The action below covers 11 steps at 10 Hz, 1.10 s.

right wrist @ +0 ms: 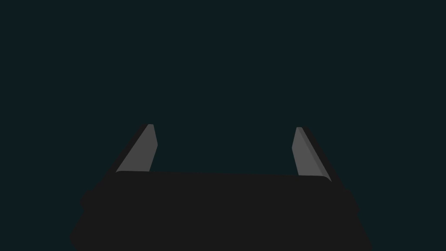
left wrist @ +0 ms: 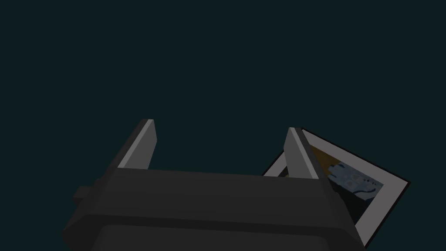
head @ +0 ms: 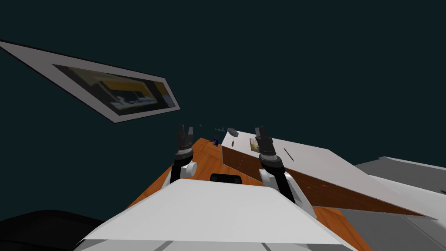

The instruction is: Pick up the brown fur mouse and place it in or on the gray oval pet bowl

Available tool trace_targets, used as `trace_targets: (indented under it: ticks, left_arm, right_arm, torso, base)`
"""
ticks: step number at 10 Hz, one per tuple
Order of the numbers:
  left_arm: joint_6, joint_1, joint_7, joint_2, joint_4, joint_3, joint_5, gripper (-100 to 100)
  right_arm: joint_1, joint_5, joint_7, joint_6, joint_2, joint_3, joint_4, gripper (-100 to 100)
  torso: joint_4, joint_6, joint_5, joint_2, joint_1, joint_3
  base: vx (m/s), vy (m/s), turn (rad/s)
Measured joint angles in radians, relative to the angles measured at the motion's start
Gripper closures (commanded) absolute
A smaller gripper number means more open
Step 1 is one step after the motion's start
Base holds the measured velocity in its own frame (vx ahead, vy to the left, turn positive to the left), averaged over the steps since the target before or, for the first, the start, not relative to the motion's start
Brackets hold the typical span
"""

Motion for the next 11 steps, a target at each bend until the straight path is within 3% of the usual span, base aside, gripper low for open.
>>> trace_targets:
  ticks: [3,11]
  left_arm:
    - [0.0,0.0,0.0,0.0,0.0,0.0,0.0,0]
    - [0.0,0.0,0.0,0.0,0.0,0.0,0.0,0]
  right_arm:
    - [-0.016,0.064,-0.024,0.005,-0.043,0.012,0.014,-100]
    - [-0.071,0.293,-0.101,0.018,-0.19,0.071,0.061,-100]
  torso:
    - [0.0,0.0,0.0,-0.001,0.001,0.0]
    - [0.0,0.0,0.0,-0.001,0.001,-0.001]
  base:
    - [-0.028,-0.01,0.13]
    - [-0.03,-0.015,0.147]
